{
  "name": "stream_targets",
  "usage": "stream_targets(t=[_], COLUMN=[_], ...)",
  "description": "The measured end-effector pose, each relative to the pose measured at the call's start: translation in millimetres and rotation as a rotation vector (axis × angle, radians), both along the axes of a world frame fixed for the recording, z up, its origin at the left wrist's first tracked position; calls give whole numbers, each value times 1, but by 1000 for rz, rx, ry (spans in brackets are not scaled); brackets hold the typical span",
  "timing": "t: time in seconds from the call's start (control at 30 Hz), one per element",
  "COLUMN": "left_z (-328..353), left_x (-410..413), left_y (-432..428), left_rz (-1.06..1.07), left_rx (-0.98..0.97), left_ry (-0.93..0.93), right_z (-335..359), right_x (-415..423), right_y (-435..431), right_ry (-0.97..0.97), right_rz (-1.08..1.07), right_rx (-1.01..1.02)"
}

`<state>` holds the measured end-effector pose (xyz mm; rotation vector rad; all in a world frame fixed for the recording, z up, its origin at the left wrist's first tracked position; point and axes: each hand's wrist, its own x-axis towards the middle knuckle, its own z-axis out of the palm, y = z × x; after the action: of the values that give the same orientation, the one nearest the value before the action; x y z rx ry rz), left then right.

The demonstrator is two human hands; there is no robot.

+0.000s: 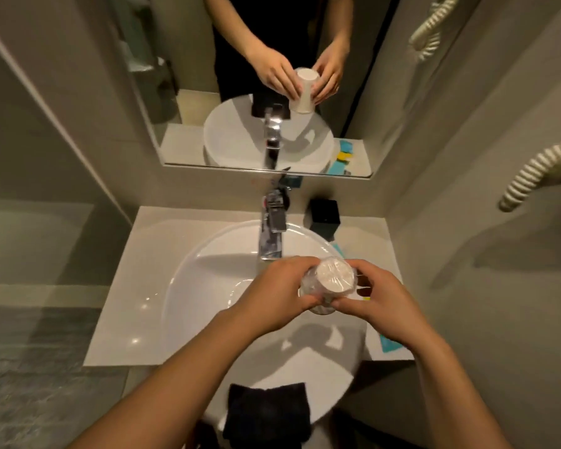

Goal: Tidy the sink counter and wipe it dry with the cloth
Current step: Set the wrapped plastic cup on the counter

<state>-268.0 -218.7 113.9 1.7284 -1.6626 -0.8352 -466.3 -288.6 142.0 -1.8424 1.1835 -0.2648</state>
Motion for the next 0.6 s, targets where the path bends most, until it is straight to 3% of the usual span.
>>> stream_targets(t=[0.23, 0.43, 0.6], left_z=[-11, -36, -69], left_x=[-77, -100, -110], left_y=[-103, -181, -232], left_rz=[7, 64, 117], left_rx=[3, 28, 76], left_ry=[-29, -37, 68], right_z=[-20, -54, -91], right_x=[-66, -65, -60], right_y=[-82, -147, -198], right_ry=[-55, -140, -119], right_rz=[-185, -342, -410], right_rx=[-6, -21, 0])
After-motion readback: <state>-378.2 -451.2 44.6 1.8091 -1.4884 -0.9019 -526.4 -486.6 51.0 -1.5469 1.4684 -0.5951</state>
